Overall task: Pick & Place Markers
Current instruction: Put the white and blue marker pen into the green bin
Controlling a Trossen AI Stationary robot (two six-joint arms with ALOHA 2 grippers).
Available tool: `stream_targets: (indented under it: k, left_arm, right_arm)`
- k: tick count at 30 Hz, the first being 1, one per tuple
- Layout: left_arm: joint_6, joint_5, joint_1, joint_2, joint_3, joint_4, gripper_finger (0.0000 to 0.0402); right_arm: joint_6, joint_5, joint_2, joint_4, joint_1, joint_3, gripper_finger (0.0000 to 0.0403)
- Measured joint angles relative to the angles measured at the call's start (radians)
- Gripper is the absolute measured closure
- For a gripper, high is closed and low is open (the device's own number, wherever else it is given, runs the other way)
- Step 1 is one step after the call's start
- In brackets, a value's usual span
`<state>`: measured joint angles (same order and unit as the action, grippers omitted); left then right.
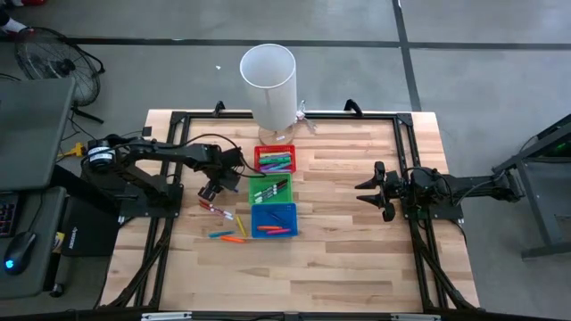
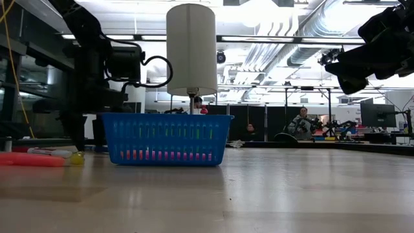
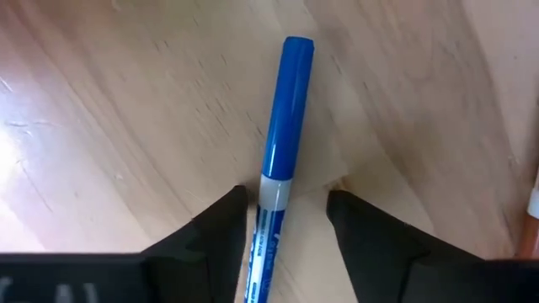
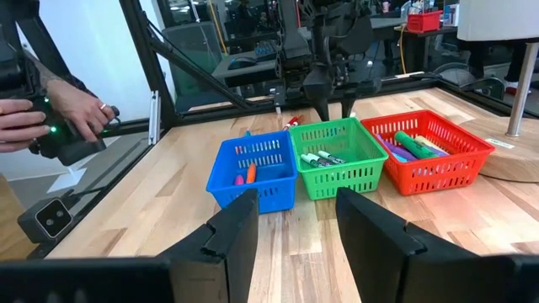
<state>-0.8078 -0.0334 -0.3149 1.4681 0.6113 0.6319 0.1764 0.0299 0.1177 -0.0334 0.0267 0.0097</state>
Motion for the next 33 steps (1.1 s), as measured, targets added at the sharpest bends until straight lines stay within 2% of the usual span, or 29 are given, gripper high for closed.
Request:
stream_targets:
  k: [6,17,26,33]
  left_arm:
    - [0.000,-0.006,0.001,0.000,0.000,0.005,0.0273]
    - [0.005,-0.010,0.001,0.000,0.000,0.006,0.0315]
    - [0.036,-0.028,0.001,0.000,-0.001,0.005,0.0367]
    - [0.198,-0.038,0.001,0.000,-0.001,-0.003,0.0370]
  right_arm:
    - [0.000,0.000,0.000,0.000,0.000,0.000,0.0253]
    - [0.001,0.000,0.000,0.000,0.000,0.000,0.0253]
    - [0.000,0.000,0.000,0.000,0.000,0.000,0.0253]
    - [0.000,0.000,0.000,0.000,0.000,0.000,0.0253]
